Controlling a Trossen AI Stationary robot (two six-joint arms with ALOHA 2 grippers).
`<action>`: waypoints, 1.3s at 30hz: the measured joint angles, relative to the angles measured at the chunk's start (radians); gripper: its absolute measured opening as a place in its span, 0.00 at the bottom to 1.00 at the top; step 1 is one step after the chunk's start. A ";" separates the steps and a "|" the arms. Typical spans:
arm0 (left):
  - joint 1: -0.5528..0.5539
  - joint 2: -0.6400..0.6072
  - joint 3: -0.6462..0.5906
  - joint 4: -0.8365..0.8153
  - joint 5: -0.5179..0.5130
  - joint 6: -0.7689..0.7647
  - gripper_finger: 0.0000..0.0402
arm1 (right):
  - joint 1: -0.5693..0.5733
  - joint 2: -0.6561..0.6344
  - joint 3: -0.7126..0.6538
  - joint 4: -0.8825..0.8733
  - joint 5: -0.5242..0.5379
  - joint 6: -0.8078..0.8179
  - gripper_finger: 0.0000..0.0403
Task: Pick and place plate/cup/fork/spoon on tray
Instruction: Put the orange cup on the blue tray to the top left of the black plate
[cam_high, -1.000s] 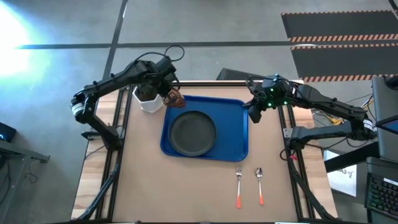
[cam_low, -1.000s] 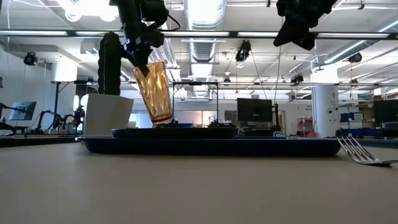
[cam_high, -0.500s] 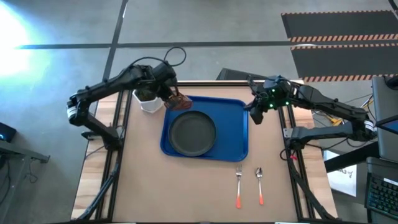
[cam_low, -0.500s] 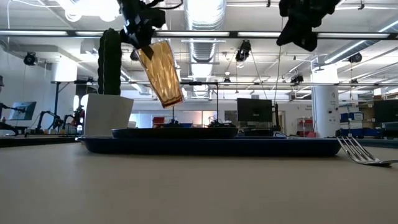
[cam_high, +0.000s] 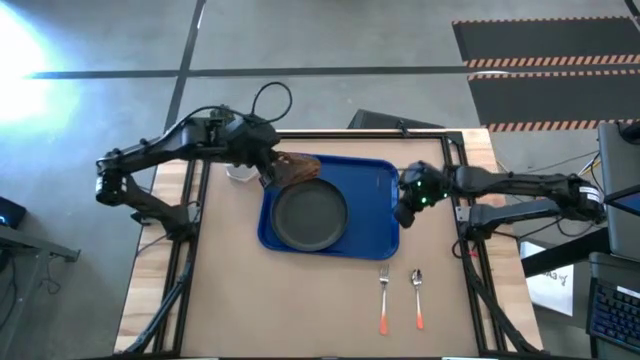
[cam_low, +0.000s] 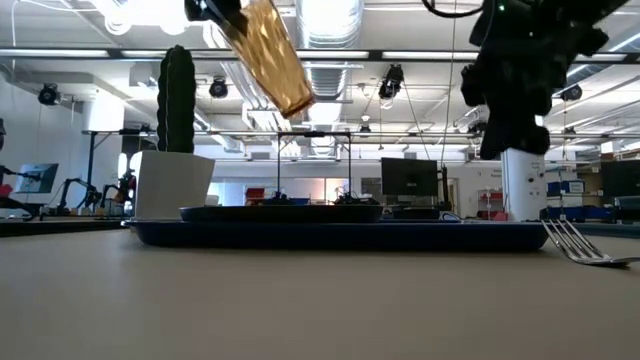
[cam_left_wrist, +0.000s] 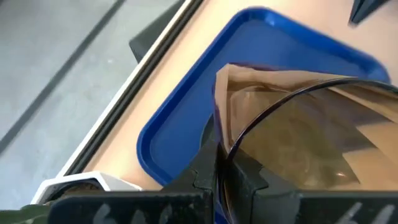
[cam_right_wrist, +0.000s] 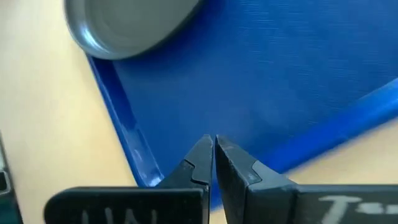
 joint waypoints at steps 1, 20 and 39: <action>-0.013 -0.008 0.000 0.001 -0.011 -0.006 0.00 | 0.018 0.000 -0.033 0.062 0.000 0.028 0.02; -0.072 -0.034 -0.002 0.003 -0.064 -0.032 0.00 | 0.266 0.002 -0.216 0.281 0.138 0.318 0.02; -0.072 -0.033 -0.003 0.003 -0.062 -0.032 0.00 | 0.337 0.202 -0.211 0.274 0.118 0.352 0.02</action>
